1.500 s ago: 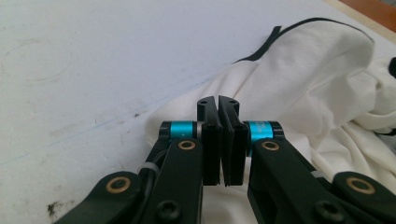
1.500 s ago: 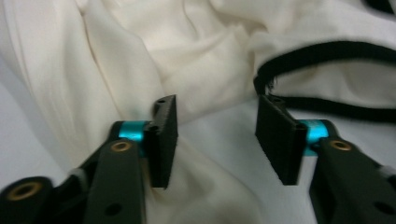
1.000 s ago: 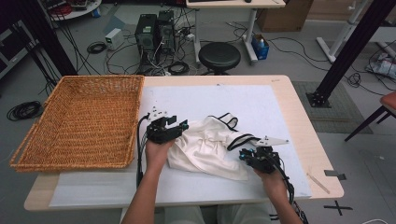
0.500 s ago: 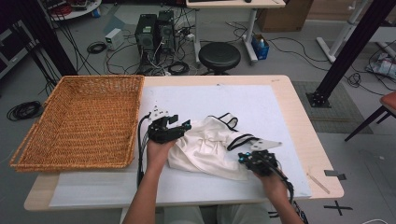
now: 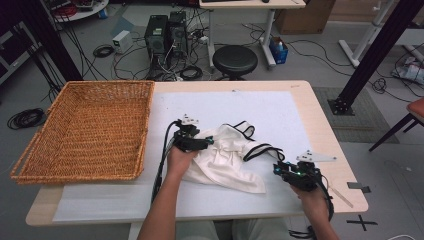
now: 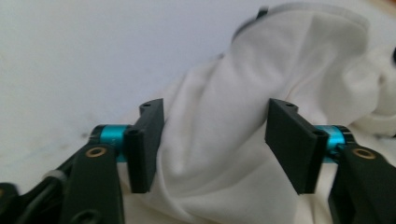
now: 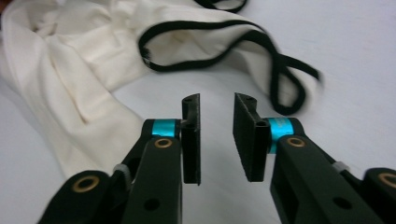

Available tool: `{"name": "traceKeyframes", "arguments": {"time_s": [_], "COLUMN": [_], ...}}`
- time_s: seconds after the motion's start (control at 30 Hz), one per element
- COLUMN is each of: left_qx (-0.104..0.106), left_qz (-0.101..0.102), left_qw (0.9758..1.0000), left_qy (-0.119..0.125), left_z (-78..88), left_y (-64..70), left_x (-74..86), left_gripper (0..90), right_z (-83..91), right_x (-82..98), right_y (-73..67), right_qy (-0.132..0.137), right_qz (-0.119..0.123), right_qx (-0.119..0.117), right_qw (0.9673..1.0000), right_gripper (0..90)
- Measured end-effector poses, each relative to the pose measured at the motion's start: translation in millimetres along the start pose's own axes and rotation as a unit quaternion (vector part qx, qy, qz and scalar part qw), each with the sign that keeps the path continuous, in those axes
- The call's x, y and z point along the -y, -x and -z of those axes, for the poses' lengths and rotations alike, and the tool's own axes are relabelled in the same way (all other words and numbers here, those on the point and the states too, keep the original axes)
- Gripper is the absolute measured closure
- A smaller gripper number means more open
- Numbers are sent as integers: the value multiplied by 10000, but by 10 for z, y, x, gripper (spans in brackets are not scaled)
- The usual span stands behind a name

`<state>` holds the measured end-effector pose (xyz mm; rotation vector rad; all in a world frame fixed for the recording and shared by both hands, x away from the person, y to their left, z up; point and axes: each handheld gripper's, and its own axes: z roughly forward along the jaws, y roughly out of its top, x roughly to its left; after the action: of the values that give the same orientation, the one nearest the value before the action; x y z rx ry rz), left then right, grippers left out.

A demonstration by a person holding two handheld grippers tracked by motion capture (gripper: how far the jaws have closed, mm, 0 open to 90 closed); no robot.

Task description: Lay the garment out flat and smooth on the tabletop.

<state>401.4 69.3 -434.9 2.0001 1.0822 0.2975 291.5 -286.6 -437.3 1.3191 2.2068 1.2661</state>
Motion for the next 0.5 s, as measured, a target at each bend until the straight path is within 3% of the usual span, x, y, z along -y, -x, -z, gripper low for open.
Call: {"name": "traceKeyframes", "arguments": {"time_s": [0.07,0.17,0.2,0.23,0.27,0.3,0.43,0.5], "left_qx": [-20,-91,-52,-70,-86,-122,-161,-211], "left_qz": [-53,-26,86,156,164,175,362,568], "left_qw": [10000,9999,9999,9997,9996,9994,9974,9959], "left_qy": [-65,39,117,188,232,282,606,673], "left_z": [5,80,116,158,204,249,385,403], "left_y": [28,28,11,-3,-20,-35,-82,-94], "left_x": [7,-12,-16,-18,-20,-17,27,38], "left_gripper": [846,853,854,854,854,854,815,577], "right_z": [-147,-408,-499,-583,-624,-620,-439,-270], "right_x": [-57,-152,-165,-161,-136,-133,-91,-15], "right_y": [-138,-456,-568,-668,-742,-769,-619,-469], "right_qy": [-71,-286,-423,-651,-678,-698,-767,-712], "right_qz": [53,457,730,1073,1322,1450,1431,1251], "right_qx": [-174,-486,-536,-554,-466,-472,-374,-229], "right_qw": [9998,9974,9950,9905,9878,9858,9860,9893], "right_gripper": [565,549,633,750,877,893,900,900]}}
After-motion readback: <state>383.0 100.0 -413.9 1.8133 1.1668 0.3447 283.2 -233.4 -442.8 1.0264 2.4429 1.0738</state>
